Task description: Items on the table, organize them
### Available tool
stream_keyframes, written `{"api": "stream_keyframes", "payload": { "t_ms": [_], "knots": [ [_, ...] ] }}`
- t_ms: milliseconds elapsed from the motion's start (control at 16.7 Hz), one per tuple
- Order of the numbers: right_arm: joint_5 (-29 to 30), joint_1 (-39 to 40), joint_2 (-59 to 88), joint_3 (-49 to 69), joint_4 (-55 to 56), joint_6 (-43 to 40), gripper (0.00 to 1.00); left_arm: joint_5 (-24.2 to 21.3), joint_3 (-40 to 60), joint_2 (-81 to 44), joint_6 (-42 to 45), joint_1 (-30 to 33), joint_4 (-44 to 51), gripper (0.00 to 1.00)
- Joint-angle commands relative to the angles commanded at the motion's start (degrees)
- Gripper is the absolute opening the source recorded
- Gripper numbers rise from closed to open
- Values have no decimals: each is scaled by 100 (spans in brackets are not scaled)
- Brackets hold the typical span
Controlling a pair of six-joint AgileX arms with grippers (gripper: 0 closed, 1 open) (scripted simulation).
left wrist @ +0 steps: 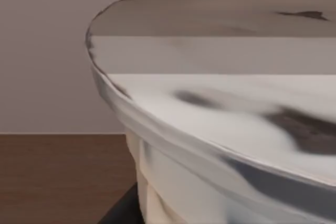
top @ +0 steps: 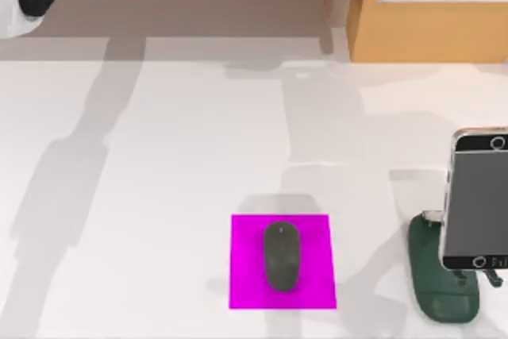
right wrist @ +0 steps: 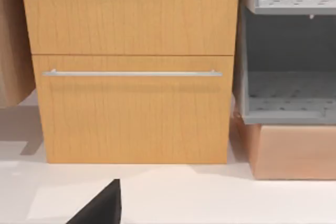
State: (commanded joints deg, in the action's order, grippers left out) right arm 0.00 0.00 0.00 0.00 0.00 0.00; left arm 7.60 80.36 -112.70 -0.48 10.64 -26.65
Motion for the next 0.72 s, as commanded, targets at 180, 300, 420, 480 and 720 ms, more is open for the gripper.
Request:
{"api": "stream_keyframes", "payload": {
  "t_ms": [180, 300, 420, 480, 720],
  "knots": [
    [0, 0, 0, 0, 0, 0, 100, 0, 0, 0, 0, 0, 0, 30],
    [0, 0, 0, 0, 0, 0, 100, 0, 0, 0, 0, 0, 0, 45],
    [0, 0, 0, 0, 0, 0, 100, 0, 0, 0, 0, 0, 0, 60],
    [0, 0, 0, 0, 0, 0, 100, 0, 0, 0, 0, 0, 0, 68],
    [0, 0, 0, 0, 0, 0, 100, 0, 0, 0, 0, 0, 0, 98]
  ]
}}
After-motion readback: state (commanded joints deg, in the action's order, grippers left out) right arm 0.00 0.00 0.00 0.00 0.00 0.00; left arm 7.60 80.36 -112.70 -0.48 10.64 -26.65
